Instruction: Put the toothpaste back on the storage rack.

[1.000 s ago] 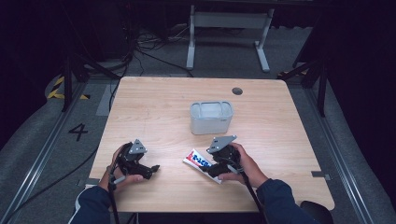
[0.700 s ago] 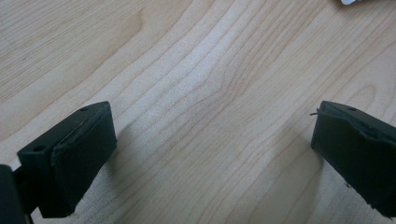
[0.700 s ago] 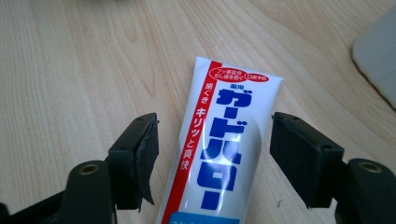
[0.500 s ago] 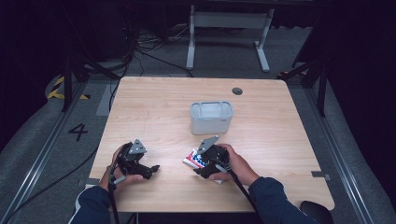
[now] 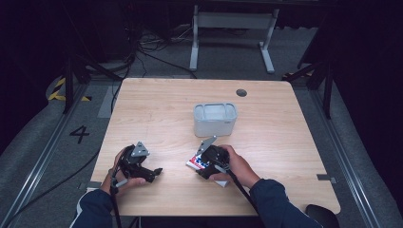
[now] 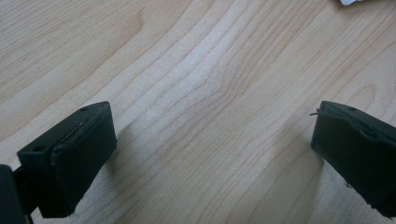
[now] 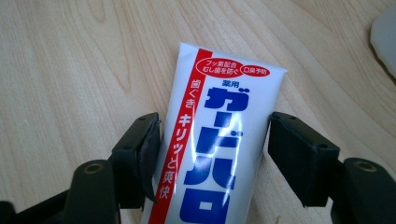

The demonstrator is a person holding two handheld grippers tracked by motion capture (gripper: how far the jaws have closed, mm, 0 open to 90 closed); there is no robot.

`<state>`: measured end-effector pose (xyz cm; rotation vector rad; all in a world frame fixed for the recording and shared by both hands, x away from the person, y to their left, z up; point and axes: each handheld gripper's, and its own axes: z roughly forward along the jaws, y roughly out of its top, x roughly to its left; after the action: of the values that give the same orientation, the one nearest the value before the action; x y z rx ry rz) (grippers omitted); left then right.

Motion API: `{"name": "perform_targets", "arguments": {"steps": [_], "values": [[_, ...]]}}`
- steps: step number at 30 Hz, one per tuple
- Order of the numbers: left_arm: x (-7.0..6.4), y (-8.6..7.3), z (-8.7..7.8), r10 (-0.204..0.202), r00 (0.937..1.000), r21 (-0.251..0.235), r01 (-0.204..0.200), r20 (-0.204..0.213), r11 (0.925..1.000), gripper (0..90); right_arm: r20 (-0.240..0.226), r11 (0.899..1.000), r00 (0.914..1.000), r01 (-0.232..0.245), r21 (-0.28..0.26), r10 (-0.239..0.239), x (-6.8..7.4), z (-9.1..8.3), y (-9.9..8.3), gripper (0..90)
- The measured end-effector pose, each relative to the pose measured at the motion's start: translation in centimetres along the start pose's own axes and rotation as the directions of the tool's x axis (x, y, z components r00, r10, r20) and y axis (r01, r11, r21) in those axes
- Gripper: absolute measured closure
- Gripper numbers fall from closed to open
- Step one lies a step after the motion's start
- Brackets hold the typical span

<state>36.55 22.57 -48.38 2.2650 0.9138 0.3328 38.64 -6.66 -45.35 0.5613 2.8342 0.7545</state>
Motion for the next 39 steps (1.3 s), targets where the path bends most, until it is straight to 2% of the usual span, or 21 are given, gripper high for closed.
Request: {"name": "perform_targets", "arguments": {"steps": [6,16,24,29,39], "values": [[0.0,0.0,0.0,-0.001,1.0,0.0,0.001,0.0,1.0,0.4,-0.031,0.998,0.999,-0.03,0.052,0.031,-0.3,0.5,0.5,34.0],[0.0,0.0,0.0,0.0,1.0,0.0,0.0,-0.001,1.0,0.4,-0.059,0.993,0.9982,0.0,0.118,0.007,-0.5,0.6,1.3,35.7],[0.0,0.0,0.0,0.0,1.0,0.0,0.0,0.0,1.0,0.4,-0.067,0.982,0.9977,0.028,0.188,-0.016,-0.5,0.7,2.1,37.0],[0.0,0.0,0.0,0.0,1.0,0.0,0.0,0.0,1.0,0.4,-0.072,0.977,0.9968,0.05,0.208,-0.036,-0.4,0.7,2.4,38.5],[0.0,0.0,0.0,0.0,1.0,0.0,0.0,0.0,1.0,0.4,-0.096,0.973,0.9928,0.091,0.21,-0.072,-0.3,0.6,2.4,43.9]]}}
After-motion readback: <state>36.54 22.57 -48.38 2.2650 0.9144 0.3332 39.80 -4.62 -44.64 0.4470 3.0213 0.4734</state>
